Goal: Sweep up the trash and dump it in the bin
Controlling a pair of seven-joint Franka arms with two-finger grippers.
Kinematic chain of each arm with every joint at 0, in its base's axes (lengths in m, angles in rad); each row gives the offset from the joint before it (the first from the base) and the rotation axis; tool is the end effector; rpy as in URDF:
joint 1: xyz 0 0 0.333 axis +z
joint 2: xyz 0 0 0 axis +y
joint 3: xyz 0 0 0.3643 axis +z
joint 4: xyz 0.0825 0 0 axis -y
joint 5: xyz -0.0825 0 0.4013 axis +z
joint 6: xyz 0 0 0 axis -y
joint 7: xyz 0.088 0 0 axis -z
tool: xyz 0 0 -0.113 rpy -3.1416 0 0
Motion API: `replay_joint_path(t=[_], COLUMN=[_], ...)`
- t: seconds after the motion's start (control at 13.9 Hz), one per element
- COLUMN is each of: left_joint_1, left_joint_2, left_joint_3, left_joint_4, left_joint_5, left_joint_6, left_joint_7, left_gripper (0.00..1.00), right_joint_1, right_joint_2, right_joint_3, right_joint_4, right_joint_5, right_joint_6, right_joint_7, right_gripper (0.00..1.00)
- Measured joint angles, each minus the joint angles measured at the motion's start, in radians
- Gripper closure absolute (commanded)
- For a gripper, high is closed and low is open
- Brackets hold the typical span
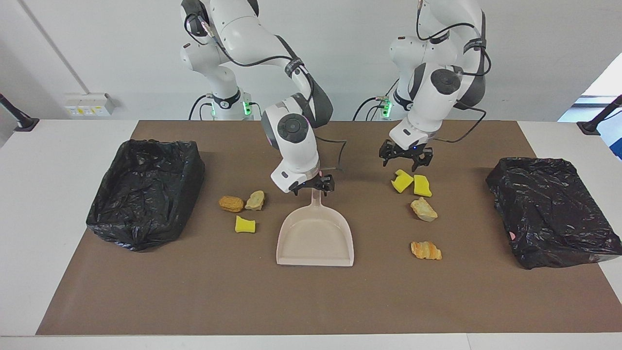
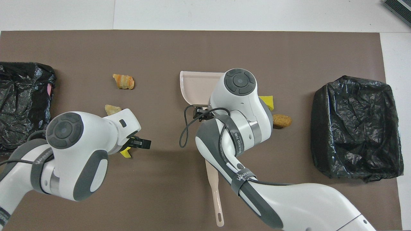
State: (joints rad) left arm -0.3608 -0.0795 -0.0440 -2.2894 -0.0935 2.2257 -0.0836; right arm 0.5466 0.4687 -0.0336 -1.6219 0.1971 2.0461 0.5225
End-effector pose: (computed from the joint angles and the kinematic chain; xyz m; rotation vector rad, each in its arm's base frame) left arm 0.4715 -0.2059 0.4180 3.0419 -0.4050 -0.0028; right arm 0.6120 0.3620 0.3772 -3.0171 0.1517 0.1758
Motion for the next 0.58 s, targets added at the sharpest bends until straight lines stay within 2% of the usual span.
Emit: replay_joint_path(t=[0.14,0.22,0.29,0.58], left_joint_1=[-0.081,-0.137,-0.193,-0.399], left_joint_2=[-0.017,-0.027,-0.036,-0.041], left_joint_3=[0.000,0.000,-0.001,-0.004], left_joint_4=[-0.069,-0.090,-0.102,-0.131], left_joint_5=[-0.003,-0.004,-0.005,-0.005], left_joint_6=[0.059,0.086,0.117,0.231], left_joint_7=[-0.075,-0.138,-0.205,-0.460], left_gripper=[0.00,0.00,0.00,0.00], right_joint_1=[0.008,0.009,0.009,0.006], right_joint_2=[0.000,0.000,0.000,-0.001], right_joint_3=[0.000,0.000,-0.001,-0.004], right_joint_4=[-0.003,-0.003,-0.003,-0.001], right_joint_5=[0.000,0.000,0.000,0.001], right_joint_6=[0.000,0.000,0.000,-0.002], right_joint_7=[0.000,0.000,0.000,0.002], right_gripper=[0.72,0.97,1.00,1.00])
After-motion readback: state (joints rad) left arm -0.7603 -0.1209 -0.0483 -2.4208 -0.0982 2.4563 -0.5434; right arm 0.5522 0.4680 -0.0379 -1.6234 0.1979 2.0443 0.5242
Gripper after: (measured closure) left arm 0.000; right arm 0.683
